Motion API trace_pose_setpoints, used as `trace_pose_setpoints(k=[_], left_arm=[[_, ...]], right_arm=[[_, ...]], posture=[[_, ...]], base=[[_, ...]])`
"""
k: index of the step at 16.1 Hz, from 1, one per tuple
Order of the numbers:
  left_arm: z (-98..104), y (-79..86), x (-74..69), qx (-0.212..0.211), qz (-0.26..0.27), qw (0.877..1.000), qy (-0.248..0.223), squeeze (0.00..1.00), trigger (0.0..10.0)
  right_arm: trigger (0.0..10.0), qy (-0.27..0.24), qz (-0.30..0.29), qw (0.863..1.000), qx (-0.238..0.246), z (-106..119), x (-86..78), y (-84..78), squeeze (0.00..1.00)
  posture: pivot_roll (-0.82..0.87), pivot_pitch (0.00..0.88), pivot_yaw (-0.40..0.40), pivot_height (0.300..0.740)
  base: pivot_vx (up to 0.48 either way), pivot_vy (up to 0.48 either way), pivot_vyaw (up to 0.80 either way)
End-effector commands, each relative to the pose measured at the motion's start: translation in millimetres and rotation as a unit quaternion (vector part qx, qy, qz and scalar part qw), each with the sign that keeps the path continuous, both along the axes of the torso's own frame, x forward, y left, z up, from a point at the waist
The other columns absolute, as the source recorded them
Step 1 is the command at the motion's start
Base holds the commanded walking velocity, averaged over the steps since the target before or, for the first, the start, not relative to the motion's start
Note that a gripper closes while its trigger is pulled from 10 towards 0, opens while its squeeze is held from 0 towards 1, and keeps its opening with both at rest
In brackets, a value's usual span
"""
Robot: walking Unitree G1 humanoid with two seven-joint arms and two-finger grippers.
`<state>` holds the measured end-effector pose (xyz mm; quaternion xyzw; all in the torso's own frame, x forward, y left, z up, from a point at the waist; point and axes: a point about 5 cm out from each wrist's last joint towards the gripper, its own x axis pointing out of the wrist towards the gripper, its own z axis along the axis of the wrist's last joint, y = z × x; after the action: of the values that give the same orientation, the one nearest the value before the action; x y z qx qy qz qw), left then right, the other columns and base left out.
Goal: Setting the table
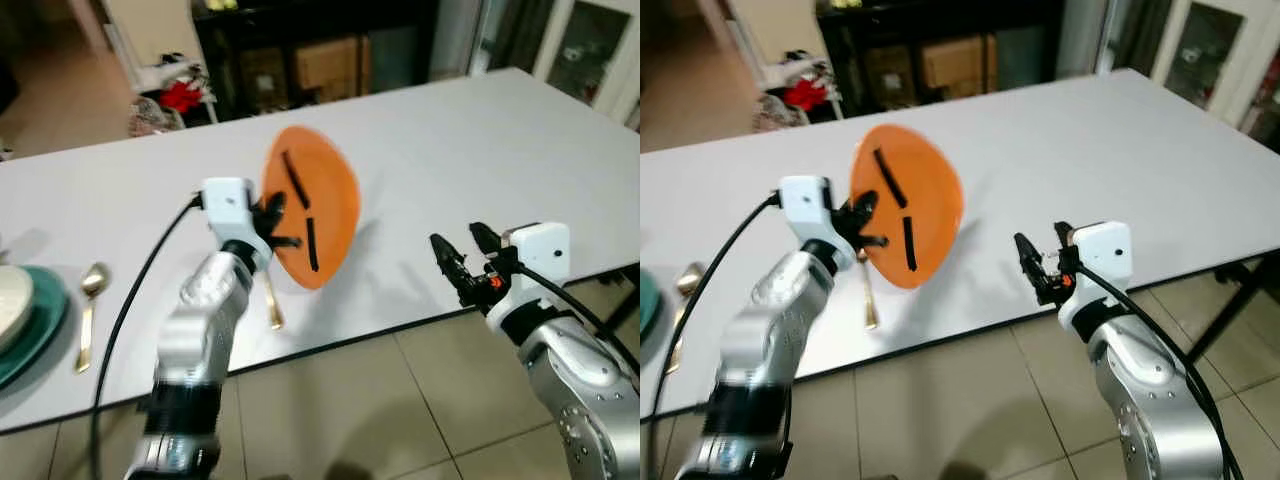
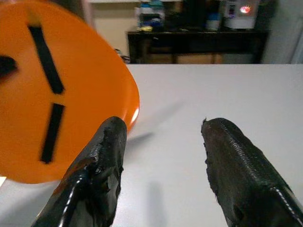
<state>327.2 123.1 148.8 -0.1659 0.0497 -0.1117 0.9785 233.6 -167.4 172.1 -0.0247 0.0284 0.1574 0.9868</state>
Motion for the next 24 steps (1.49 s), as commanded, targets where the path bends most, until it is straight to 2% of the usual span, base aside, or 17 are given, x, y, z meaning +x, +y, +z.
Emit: trace_pose_setpoints(k=[1, 3, 4, 5, 7, 9, 10, 14, 15, 16, 17, 20, 24], left_arm=[[-6, -2.6, 7.6, -0.064, 0.003, 0.997, 0.049, 0.00, 10.0], [-18, -9.2, 18.4, -0.140, -0.004, 0.984, 0.108, 0.00, 10.0], [-20, -10.9, 20.1, -0.153, -0.007, 0.981, 0.117, 0.00, 10.0], [-27, -18.9, 25.5, -0.194, -0.013, 0.969, 0.155, 0.00, 10.0], [-33, -25.1, 28.7, -0.226, -0.017, 0.956, 0.185, 0.00, 10.0], [-42, -27.0, 29.2, -0.229, -0.004, 0.951, 0.206, 0.00, 10.0], [-50, -26.8, 29.7, -0.224, 0.010, 0.947, 0.231, 0.00, 10.0], [-62, -25.1, 30.0, -0.201, 0.025, 0.942, 0.267, 0.00, 10.0], [-65, -23.7, 30.1, -0.198, 0.031, 0.941, 0.273, 0.04, 10.0], [-66, -23.4, 29.9, -0.193, 0.031, 0.941, 0.275, 0.28, 10.0], [-69, -25.3, 28.5, -0.182, 0.025, 0.942, 0.282, 1.00, 10.0], [-73, -30.0, 25.9, -0.150, 0.008, 0.944, 0.294, 1.00, 10.0], [-74, -27.1, 26.6, -0.126, 0.001, 0.948, 0.292, 1.00, 10.0]], right_arm=[[10.0, -0.002, 0.024, 1.000, -0.001, 5, -0.8, 1.3, 0.00], [10.0, 0.011, 0.071, 0.997, -0.011, 5, -4.9, 5.4, 0.00], [10.0, 0.014, 0.079, 0.997, -0.012, 5, -6.0, 6.4, 0.00], [10.0, 0.026, 0.112, 0.993, -0.014, 4, -11.0, 9.9, 0.00], [10.0, 0.036, 0.130, 0.991, -0.013, 4, -14.1, 11.2, 0.00], [10.0, 0.046, 0.141, 0.989, -0.011, 3, -16.4, 12.0, 0.00], [10.0, 0.059, 0.154, 0.986, -0.011, 1, -19.3, 11.9, 0.00], [10.0, 0.094, 0.177, 0.979, -0.025, -4, -24.9, 10.2, 0.00], [10.0, 0.107, 0.183, 0.977, -0.032, -6, -26.2, 9.3, 0.00], [10.0, 0.111, 0.185, 0.976, -0.039, -7, -26.4, 8.7, 0.00], [10.0, 0.114, 0.183, 0.975, -0.046, -8, -26.2, 7.4, 0.00], [10.0, 0.117, 0.180, 0.975, -0.054, -8, -25.7, 3.4, 0.00], [10.0, 0.120, 0.178, 0.975, -0.059, -9, -26.4, 1.0, 0.00]], posture=[[-0.03, 0.000, 0.107, 0.740], [-0.04, 0.000, 0.111, 0.740], [-0.04, 0.000, 0.112, 0.740], [-0.05, 0.000, 0.114, 0.740], [-0.05, 0.000, 0.117, 0.740], [-0.06, 0.000, 0.120, 0.740], [-0.06, 0.000, 0.121, 0.740], [-0.06, 0.000, 0.123, 0.740], [-0.06, 0.000, 0.122, 0.740], [-0.06, 0.000, 0.121, 0.740], [-0.06, 0.000, 0.120, 0.740], [-0.06, 0.000, 0.120, 0.740], [-0.05, 0.000, 0.120, 0.740]], base=[[0.000, 0.000, 0.00], [0.000, 0.000, 0.00], [0.000, 0.000, 0.00], [0.000, 0.000, 0.00], [0.000, 0.000, 0.00], [0.000, 0.000, 0.00], [0.000, 0.000, 0.00], [0.000, 0.000, 0.00], [0.000, 0.000, 0.00], [0.000, 0.000, 0.00], [0.000, 0.000, 0.00], [0.000, 0.000, 0.00], [0.000, 0.000, 0.00]])
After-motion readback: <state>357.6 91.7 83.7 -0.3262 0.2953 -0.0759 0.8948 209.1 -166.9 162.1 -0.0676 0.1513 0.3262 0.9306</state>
